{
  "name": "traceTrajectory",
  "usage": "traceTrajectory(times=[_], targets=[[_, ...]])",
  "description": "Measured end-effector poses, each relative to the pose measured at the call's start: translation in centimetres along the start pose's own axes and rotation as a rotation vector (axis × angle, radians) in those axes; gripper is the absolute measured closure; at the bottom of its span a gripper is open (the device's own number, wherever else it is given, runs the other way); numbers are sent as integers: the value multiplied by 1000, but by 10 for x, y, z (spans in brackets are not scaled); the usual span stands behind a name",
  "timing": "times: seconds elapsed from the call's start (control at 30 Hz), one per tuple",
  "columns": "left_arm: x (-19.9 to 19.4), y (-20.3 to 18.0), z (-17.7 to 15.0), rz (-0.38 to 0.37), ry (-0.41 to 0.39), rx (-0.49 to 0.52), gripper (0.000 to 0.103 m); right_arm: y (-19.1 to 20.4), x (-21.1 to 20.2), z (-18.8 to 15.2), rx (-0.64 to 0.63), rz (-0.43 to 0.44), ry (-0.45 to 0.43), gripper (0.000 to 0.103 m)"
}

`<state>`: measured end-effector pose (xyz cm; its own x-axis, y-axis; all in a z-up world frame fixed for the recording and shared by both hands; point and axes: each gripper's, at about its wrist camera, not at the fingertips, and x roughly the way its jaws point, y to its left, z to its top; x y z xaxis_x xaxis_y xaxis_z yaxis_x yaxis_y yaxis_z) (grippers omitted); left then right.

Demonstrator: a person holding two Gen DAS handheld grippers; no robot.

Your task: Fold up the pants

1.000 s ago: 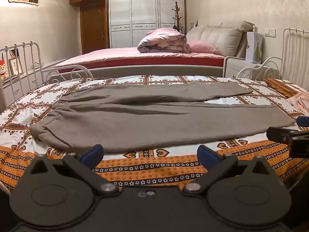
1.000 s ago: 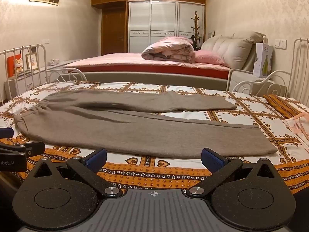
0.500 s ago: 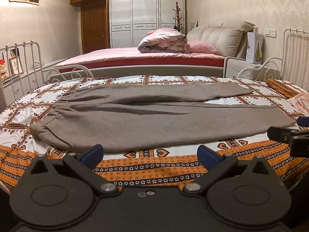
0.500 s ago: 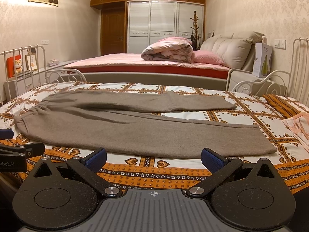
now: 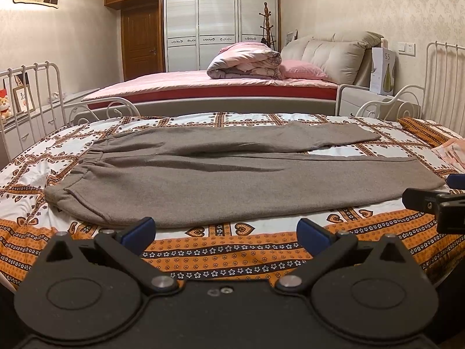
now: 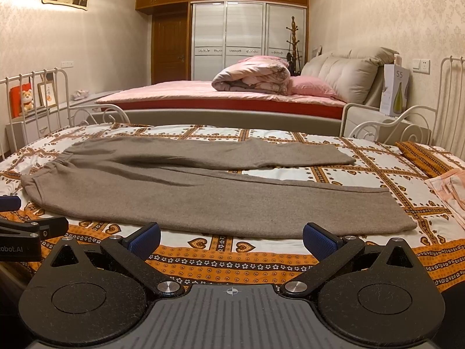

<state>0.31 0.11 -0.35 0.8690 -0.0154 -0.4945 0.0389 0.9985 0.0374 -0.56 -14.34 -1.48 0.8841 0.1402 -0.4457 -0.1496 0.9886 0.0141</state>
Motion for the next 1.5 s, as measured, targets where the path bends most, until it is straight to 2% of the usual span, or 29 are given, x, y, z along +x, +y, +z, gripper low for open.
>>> traceTrajectory(times=[1.5], targets=[[5,0,-1,8,20,11,6,3,5,-1,-2,10,10,0]])
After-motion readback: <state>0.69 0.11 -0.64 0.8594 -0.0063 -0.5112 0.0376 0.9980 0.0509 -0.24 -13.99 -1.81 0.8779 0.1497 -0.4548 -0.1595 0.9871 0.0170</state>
